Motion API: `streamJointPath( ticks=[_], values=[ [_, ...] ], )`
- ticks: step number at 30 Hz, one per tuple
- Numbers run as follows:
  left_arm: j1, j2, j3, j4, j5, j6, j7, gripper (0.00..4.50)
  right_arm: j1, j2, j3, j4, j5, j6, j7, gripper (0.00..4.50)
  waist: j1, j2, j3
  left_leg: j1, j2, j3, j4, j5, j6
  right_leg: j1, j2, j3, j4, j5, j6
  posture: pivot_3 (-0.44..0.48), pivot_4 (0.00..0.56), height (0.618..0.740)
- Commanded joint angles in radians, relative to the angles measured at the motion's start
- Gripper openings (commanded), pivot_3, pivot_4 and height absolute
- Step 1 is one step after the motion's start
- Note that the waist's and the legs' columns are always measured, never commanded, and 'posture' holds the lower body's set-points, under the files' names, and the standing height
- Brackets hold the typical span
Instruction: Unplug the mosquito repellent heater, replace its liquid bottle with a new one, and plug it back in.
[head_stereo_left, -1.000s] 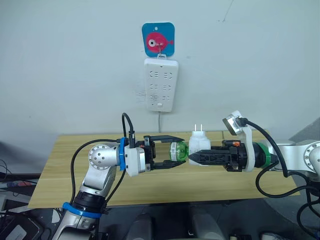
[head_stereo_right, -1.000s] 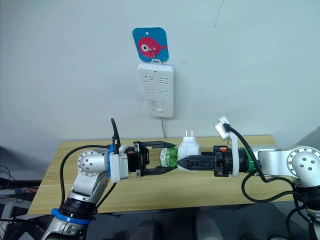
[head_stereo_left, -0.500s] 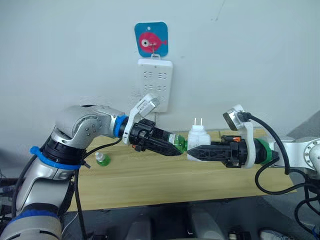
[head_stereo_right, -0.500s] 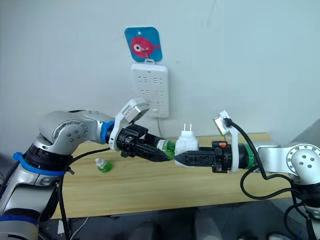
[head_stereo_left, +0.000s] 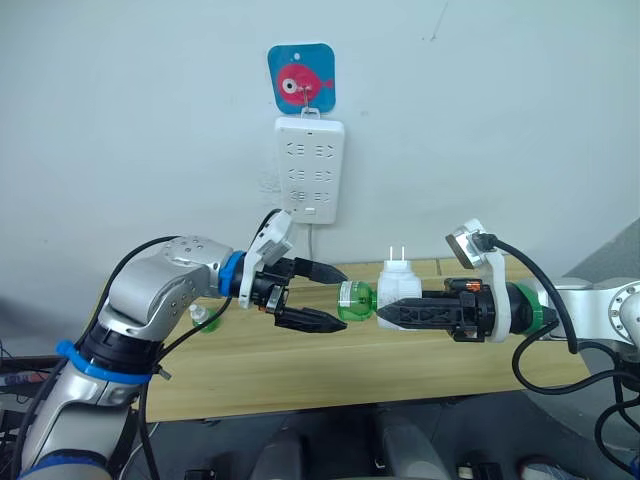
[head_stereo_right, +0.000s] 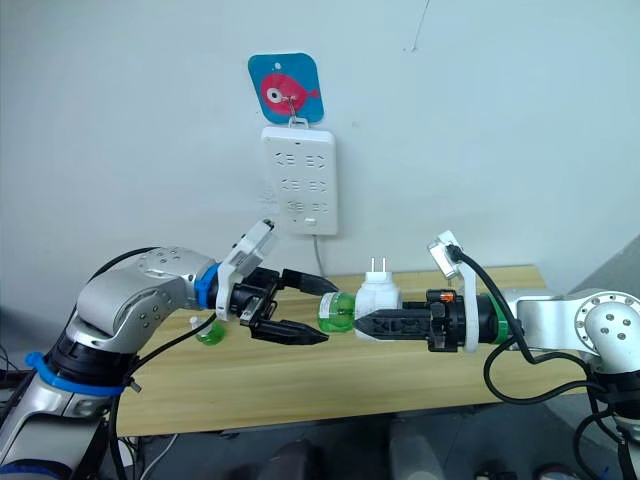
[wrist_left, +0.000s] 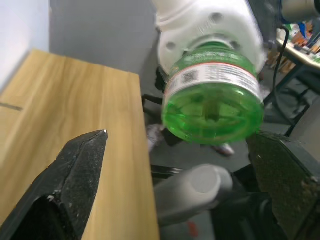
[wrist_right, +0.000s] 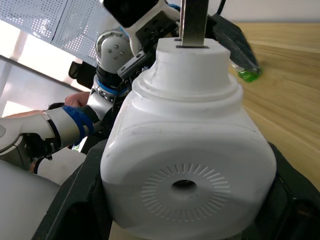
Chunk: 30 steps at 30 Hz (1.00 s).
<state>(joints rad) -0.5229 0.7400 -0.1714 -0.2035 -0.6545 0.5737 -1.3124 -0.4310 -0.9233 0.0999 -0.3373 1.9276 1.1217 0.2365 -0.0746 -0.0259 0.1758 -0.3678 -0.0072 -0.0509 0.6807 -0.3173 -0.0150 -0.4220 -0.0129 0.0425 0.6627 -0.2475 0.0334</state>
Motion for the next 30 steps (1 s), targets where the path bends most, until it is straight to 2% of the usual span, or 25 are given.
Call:
streamJointPath(
  ticks=[1, 4, 9, 15, 22, 25, 30],
  values=[
    [0.072, -0.047, 0.073, -0.013, 0.125, -0.348, -0.012, 4.5, 0.0, -0.009, -0.035, -0.016, 0.02, -0.003, 0.017, 3.02, 0.004, 0.0, 0.0, 0.0, 0.0, 0.0, 0.0, 0.0, 0.0, 0.0, 0.0, 0.0, 0.0, 0.0, 0.0, -0.104, 0.153, 0.73],
    [0.164, -0.114, 0.122, 0.002, 0.169, -0.589, -0.021, 4.5, 0.001, -0.005, -0.035, -0.016, 0.017, -0.006, 0.016, 3.02, 0.012, 0.001, 0.0, 0.0, 0.0, 0.001, 0.0, 0.0, 0.0, 0.0, -0.002, 0.0, 0.0, 0.0, 0.0, -0.104, 0.153, 0.73],
    [0.233, -0.195, 0.111, 0.025, 0.232, -0.821, -0.004, 4.5, -0.004, 0.005, -0.03, -0.016, 0.019, -0.011, 0.01, 3.02, 0.025, 0.001, 0.0, 0.0, 0.0, 0.001, 0.0, 0.0, 0.0, 0.0, -0.002, 0.0, 0.0, 0.0, 0.0, -0.102, 0.153, 0.73],
    [0.184, -0.293, 0.064, 0.087, 0.304, -0.906, 0.078, 4.5, -0.012, 0.008, -0.026, -0.015, 0.022, -0.008, 0.006, 3.02, 0.038, 0.0, 0.0, 0.0, -0.001, 0.001, 0.002, 0.0, 0.0, 0.002, -0.002, -0.001, 0.0, 0.001, 0.001, -0.105, 0.154, 0.73],
    [0.18, -0.3, 0.049, 0.062, 0.268, -0.908, 0.073, 4.5, -0.01, 0.005, -0.026, -0.016, 0.024, -0.007, 0.002, 3.02, 0.034, 0.0, 0.0, 0.0, 0.0, 0.0, 0.001, 0.0, 0.001, 0.001, -0.001, -0.002, 0.001, 0.001, 0.001, -0.108, 0.152, 0.73],
    [0.175, -0.3, 0.038, 0.052, 0.253, -0.891, 0.066, 3.9, -0.01, 0.005, -0.026, -0.017, 0.023, -0.007, 0.003, 3.02, 0.034, 0.0, 0.0, 0.0, 0.0, 0.0, 0.001, 0.0, 0.001, 0.002, -0.001, -0.002, 0.0, 0.001, 0.001, -0.108, 0.152, 0.73],
    [0.186, -0.292, 0.011, 0.02, 0.235, -0.869, 0.048, 2.42, -0.009, 0.005, -0.024, -0.02, 0.023, -0.011, 0.002, 3.02, 0.033, 0.0, 0.0, 0.0, -0.001, 0.001, 0.002, 0.0, 0.001, 0.002, -0.001, -0.001, 0.0, 0.001, 0.001, -0.108, 0.15, 0.73]
  ],
)
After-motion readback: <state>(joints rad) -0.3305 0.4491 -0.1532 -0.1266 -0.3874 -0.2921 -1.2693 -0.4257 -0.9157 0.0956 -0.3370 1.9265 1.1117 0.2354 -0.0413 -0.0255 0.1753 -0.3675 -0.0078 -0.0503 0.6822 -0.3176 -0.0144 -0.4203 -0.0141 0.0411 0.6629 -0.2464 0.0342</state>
